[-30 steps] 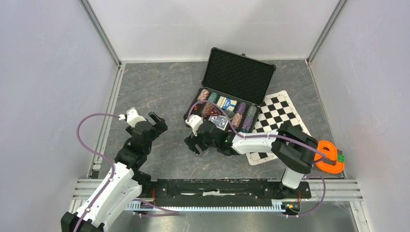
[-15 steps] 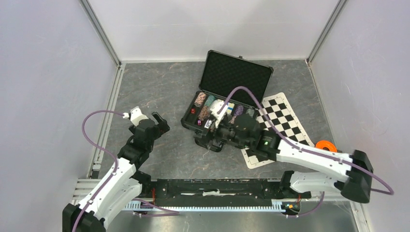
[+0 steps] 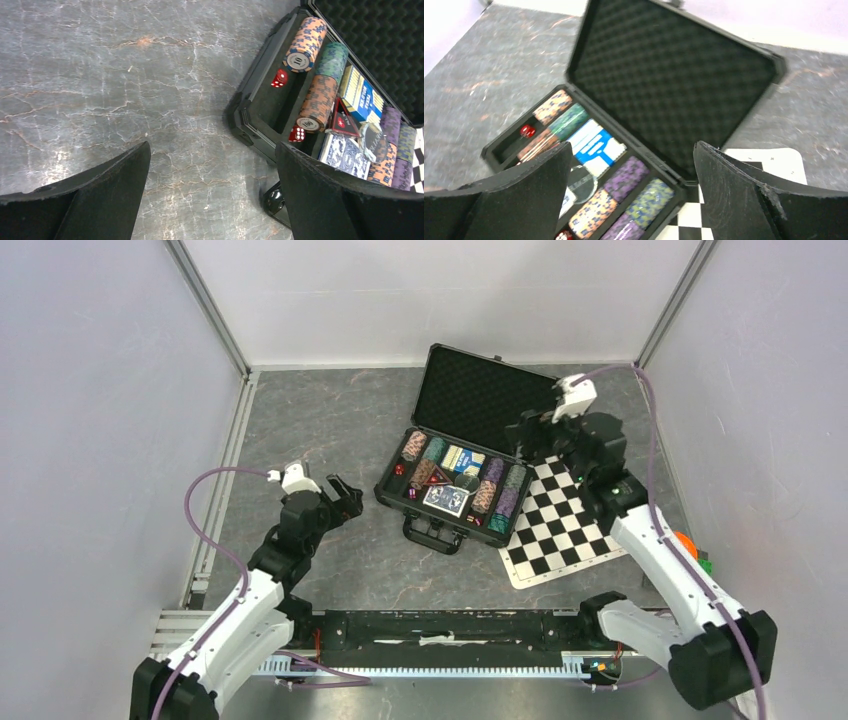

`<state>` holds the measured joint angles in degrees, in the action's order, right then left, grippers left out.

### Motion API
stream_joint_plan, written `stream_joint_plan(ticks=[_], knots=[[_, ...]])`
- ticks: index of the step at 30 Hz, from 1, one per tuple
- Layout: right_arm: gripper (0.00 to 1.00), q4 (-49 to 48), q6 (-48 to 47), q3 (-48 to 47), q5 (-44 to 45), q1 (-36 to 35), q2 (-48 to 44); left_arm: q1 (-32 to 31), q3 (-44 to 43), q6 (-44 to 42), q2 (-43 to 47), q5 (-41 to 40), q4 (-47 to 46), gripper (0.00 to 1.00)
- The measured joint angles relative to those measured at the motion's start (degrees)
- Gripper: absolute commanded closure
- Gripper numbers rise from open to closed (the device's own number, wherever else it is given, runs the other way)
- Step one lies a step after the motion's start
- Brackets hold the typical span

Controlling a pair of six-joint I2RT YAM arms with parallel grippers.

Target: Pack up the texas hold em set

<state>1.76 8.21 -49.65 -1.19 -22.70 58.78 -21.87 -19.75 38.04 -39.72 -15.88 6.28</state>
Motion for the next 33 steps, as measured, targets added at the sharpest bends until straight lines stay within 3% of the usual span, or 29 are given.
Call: stream_joint_plan(ticks=[4,7,12,17,23,33], knots=[[0.16,-1.6,4.7,-0.8,-6.7,11.6,3.0,0.0,0.5,-0.4,0.0,2.3,-1.9,0.0],[0.34,-4.3,9.9,-1.0,-10.5,19.7,5.3,0.0,0.5,-0.8,0.0,3.0,-2.6,0.0],[0.98,-16.2,22.5,0.3,-13.5,32.5,11.4,0.0,0.7,-0.9,0.0,3.6,-3.4,0.0],[1.0,-25.7,31.3,0.6,-12.9,35.4,23.2,0.0,0.7,-0.9,-0.3,4.0,-3.5,0.0],[1.0,-31.3,38.1,-6.6,-16.0,34.6,40.9,0.0,0.8,-0.9,-0.6,4.0,-3.5,0.0],[1.0,-37.1,43.7,-19.6,-27.8,30.9,58.7,0.0,0.8,-1.5,-0.7,4.0,-3.5,0.0]])
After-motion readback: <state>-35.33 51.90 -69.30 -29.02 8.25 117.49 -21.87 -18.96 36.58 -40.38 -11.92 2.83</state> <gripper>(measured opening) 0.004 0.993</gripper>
